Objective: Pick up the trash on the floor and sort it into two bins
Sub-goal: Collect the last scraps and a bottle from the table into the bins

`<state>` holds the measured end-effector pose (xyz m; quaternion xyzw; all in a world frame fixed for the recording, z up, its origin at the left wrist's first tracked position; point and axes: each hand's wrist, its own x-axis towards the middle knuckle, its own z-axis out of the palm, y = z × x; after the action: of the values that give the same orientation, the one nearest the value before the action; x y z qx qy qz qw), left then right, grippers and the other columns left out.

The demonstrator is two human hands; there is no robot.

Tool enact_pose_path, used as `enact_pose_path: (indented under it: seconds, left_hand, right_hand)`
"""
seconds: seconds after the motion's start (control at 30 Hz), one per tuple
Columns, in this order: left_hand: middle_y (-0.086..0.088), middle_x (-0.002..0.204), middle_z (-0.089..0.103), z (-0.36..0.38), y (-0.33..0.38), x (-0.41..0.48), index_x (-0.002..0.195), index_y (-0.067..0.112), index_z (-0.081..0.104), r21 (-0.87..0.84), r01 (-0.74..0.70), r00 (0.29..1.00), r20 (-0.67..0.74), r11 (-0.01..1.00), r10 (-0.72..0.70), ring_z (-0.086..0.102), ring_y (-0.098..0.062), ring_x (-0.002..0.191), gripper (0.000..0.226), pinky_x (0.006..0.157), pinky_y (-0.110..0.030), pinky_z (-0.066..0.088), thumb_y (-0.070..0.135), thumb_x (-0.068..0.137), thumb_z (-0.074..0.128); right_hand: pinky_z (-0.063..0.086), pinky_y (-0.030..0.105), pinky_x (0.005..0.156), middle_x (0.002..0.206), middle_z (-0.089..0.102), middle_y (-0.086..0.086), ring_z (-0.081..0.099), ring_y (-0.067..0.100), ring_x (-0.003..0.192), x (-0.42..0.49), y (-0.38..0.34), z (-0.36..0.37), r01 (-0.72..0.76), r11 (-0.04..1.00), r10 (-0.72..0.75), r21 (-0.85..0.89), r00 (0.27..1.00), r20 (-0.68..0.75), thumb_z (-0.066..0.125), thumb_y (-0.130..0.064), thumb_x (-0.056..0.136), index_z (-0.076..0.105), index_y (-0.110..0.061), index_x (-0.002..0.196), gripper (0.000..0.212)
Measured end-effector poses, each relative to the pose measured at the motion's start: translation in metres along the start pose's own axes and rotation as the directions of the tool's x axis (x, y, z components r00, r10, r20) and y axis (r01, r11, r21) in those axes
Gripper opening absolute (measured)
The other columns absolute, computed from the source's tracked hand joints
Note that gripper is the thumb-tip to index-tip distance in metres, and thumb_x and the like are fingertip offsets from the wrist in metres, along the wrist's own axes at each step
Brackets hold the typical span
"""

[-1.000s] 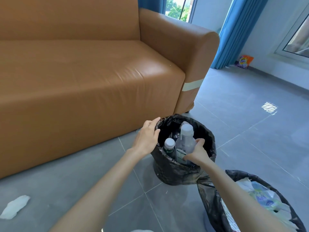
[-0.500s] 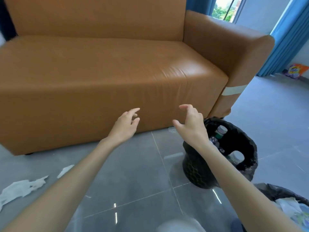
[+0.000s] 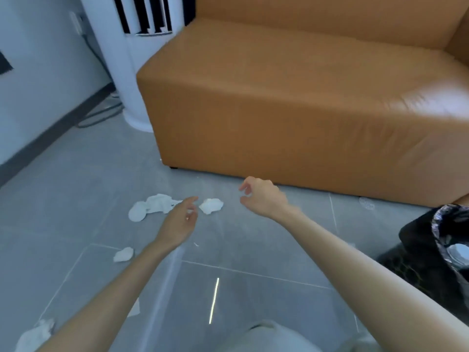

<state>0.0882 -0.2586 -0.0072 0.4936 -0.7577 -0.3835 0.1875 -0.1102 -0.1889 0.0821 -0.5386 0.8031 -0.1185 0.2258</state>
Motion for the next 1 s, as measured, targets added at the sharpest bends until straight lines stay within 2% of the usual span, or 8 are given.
enact_pose_path:
  seconds: [0.17, 0.3, 0.47, 0.6, 0.67, 0.83, 0.93, 1.0]
  left_hand:
    - [-0.013, 0.128, 0.052, -0.018, -0.094, -0.049, 0.137, 0.014, 0.043, 0.059, 0.246, 0.969, -0.024, 0.967, -0.245, 0.052, -0.027, 0.114, 0.046, 0.097, -0.030, 0.037, 0.013, 0.093, 0.054]
    - [-0.012, 0.143, 0.038, -0.033, -0.151, -0.086, 0.142, 0.020, 0.036, 0.199, 0.383, 0.923, -0.042, 0.902, -0.383, 0.034, -0.030, 0.132, 0.063, 0.106, -0.035, 0.030, 0.023, 0.086, 0.064]
    - [-0.007, 0.142, 0.023, -0.041, -0.187, -0.127, 0.141, 0.034, 0.033, 0.286, 0.562, 0.816, -0.035, 0.776, -0.578, 0.021, -0.029, 0.132, 0.080, 0.100, -0.040, 0.035, 0.041, 0.073, 0.075]
    - [-0.003, 0.141, 0.015, -0.027, -0.206, -0.144, 0.131, 0.039, 0.039, 0.222, 0.661, 0.743, -0.061, 0.717, -0.666, 0.019, -0.030, 0.129, 0.080, 0.099, -0.041, 0.035, 0.048, 0.063, 0.080]
    - [-0.003, 0.137, 0.020, -0.020, -0.214, -0.146, 0.129, 0.038, 0.041, 0.226, 0.666, 0.740, -0.084, 0.710, -0.667, 0.026, -0.030, 0.124, 0.073, 0.096, -0.039, 0.036, 0.046, 0.066, 0.077]
    - [-0.004, 0.124, 0.036, -0.016, -0.230, -0.146, 0.118, 0.028, 0.052, 0.304, 0.567, 0.824, -0.179, 0.766, -0.538, 0.038, -0.031, 0.107, 0.042, 0.088, -0.036, 0.040, 0.035, 0.079, 0.066]
    - [-0.005, 0.112, 0.047, -0.016, -0.237, -0.146, 0.108, 0.024, 0.059, 0.403, 0.493, 0.870, -0.214, 0.771, -0.445, 0.047, -0.031, 0.092, 0.027, 0.067, -0.034, 0.044, 0.021, 0.081, 0.065]
    - [-0.005, 0.109, 0.049, -0.016, -0.243, -0.149, 0.106, 0.025, 0.058, 0.529, 0.416, 0.906, -0.168, 0.740, -0.389, 0.050, -0.028, 0.086, 0.038, 0.055, -0.029, 0.039, 0.012, 0.073, 0.073]
  right_hand:
    - [0.041, 0.029, 0.086, 0.125, 0.056, 0.000, 0.053, 0.021, 0.115, 0.014, -0.037, 0.078, 0.080, 0.995, -0.064, -0.062, 0.972, 0.225, 0.053, -0.021, 0.086, 0.056, -0.025, 0.118, 0.032]
    - [0.043, 0.032, 0.092, 0.122, 0.056, -0.002, 0.051, 0.018, 0.115, 0.017, -0.059, 0.127, 0.127, 0.985, -0.078, -0.113, 0.928, 0.365, 0.052, -0.025, 0.086, 0.055, -0.027, 0.115, 0.029]
    - [0.043, 0.031, 0.088, 0.122, 0.056, -0.001, 0.054, 0.020, 0.112, 0.018, -0.087, 0.178, 0.173, 0.976, -0.094, -0.134, 0.884, 0.459, 0.052, -0.023, 0.085, 0.056, -0.028, 0.115, 0.030]
    - [0.042, 0.031, 0.089, 0.124, 0.056, -0.002, 0.054, 0.020, 0.114, 0.017, -0.106, 0.218, 0.223, 0.966, -0.130, -0.134, 0.860, 0.493, 0.052, -0.023, 0.086, 0.056, -0.027, 0.117, 0.032]
    - [0.042, 0.031, 0.090, 0.125, 0.056, -0.001, 0.053, 0.020, 0.115, 0.018, -0.111, 0.231, 0.262, 0.955, -0.159, -0.135, 0.844, 0.512, 0.052, -0.022, 0.086, 0.055, -0.027, 0.118, 0.032]
    - [0.043, 0.033, 0.093, 0.127, 0.055, 0.000, 0.050, 0.020, 0.118, 0.014, -0.111, 0.252, 0.292, 0.945, -0.180, -0.145, 0.838, 0.515, 0.050, -0.021, 0.088, 0.055, -0.025, 0.120, 0.033]
    - [0.043, 0.032, 0.092, 0.126, 0.056, -0.002, 0.051, 0.019, 0.117, 0.009, -0.106, 0.260, 0.294, 0.942, -0.167, -0.161, 0.828, 0.535, 0.050, -0.022, 0.088, 0.055, -0.026, 0.120, 0.032]
    - [0.043, 0.032, 0.091, 0.125, 0.056, -0.002, 0.051, 0.019, 0.116, 0.008, -0.104, 0.260, 0.300, 0.938, -0.168, -0.172, 0.829, 0.533, 0.049, -0.022, 0.089, 0.055, -0.026, 0.120, 0.032]
